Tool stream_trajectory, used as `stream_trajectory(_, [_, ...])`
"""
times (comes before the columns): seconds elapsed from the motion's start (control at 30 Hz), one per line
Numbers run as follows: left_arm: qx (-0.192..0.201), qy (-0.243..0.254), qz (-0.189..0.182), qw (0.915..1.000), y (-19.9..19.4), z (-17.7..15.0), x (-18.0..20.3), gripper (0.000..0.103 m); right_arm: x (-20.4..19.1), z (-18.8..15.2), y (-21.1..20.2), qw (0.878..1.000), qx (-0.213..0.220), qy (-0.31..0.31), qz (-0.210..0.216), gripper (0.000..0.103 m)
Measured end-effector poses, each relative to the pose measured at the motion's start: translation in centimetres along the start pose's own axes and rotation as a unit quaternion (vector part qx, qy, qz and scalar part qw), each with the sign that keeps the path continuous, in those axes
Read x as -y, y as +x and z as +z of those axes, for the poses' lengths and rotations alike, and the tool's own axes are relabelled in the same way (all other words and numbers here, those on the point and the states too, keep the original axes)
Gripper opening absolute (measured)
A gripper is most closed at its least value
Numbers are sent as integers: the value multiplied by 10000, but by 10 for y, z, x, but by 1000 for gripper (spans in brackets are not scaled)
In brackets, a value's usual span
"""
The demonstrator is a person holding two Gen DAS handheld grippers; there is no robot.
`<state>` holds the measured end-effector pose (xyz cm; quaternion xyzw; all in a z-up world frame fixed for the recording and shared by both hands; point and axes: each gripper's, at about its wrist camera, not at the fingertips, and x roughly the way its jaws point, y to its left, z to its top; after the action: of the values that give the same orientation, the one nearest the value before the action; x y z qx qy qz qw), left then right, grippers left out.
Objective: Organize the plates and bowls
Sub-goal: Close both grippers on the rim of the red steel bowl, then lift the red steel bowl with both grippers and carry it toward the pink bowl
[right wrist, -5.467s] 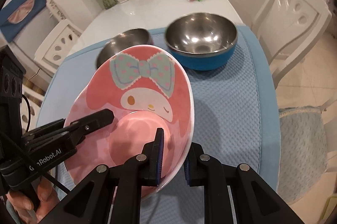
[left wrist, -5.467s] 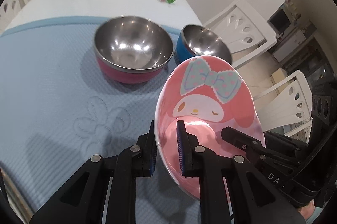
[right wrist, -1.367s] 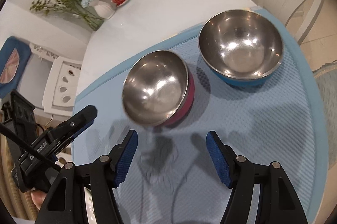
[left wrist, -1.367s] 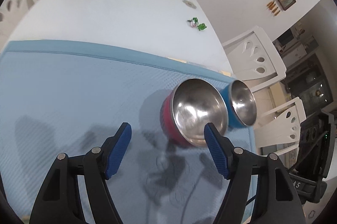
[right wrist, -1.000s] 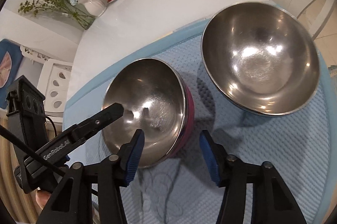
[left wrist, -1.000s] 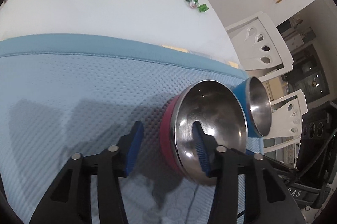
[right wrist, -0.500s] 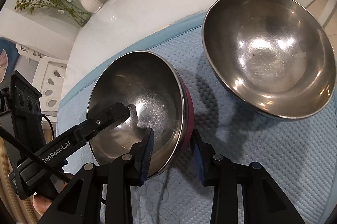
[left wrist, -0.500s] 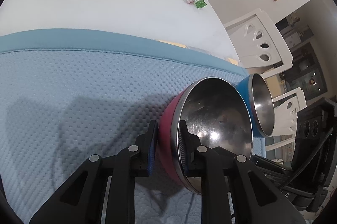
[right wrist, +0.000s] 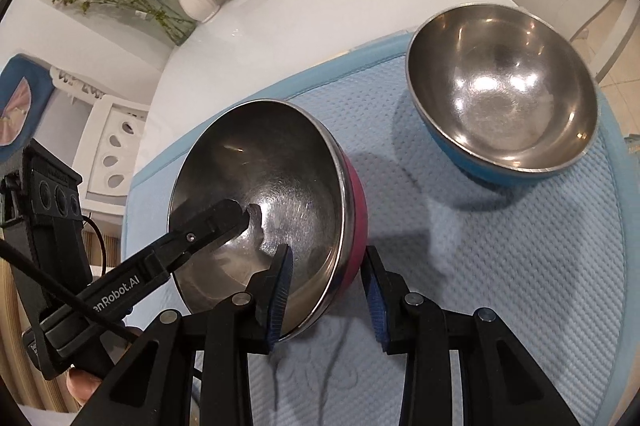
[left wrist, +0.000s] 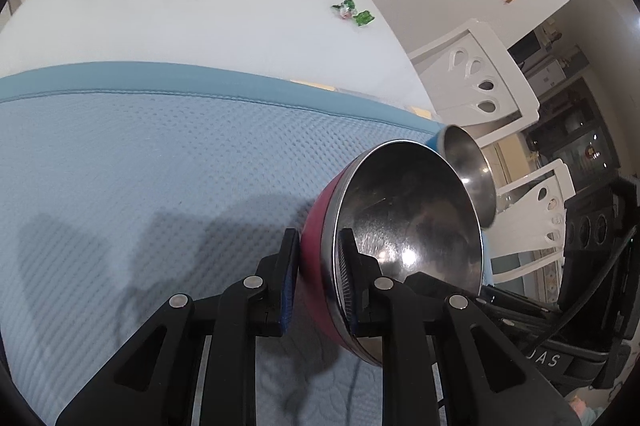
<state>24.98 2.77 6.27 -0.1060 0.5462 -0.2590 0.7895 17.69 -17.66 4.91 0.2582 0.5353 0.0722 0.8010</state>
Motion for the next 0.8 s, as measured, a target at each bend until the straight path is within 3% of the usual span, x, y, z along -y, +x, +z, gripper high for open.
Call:
stream_trajectory(0.33, [380,671,258,9967,-56,-31,39,17,-21,-39,-42,9997,96,-227,39,34])
stream_trajectory(0.8, [474,399,83,9980,-102,-99,54,17,-46,-112,-92,9998,93,-6,159,34])
